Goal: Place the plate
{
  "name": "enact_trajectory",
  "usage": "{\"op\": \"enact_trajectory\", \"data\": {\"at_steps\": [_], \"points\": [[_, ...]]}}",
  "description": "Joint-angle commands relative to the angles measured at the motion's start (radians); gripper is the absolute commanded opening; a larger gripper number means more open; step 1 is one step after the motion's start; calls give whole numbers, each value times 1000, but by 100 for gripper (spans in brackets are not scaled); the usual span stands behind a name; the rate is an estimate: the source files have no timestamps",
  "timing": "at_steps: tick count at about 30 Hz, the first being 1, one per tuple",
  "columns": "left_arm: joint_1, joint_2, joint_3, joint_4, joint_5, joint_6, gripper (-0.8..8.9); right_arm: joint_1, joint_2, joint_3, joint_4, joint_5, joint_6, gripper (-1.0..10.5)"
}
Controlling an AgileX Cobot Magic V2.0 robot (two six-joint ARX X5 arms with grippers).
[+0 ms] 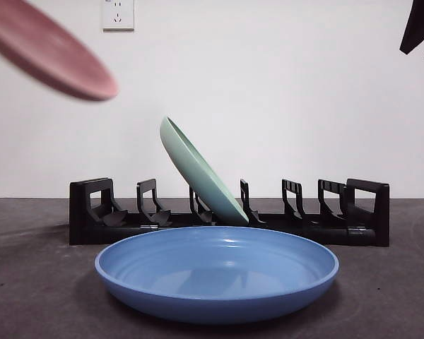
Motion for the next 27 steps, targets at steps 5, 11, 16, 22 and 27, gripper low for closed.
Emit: {"op": "enact_trajectory", "data": {"at_steps": [5,11,16,22,27], "points": [[-3,-319,-433,175,152,-90,11,5,5,10,3,-3,11,224],[-3,-521,-666,222,294,-174,11,5,5,10,3,-3,11,224],[-3,-631,-820,264,438,-262,11,5,5,10,3,-3,11,224],[-18,-674,-977,397,609,-385,11,5,5,10,3,-3,11,224],[-73,-642,-1022,473,611,-472,11,5,5,10,3,-3,11,224]]}}
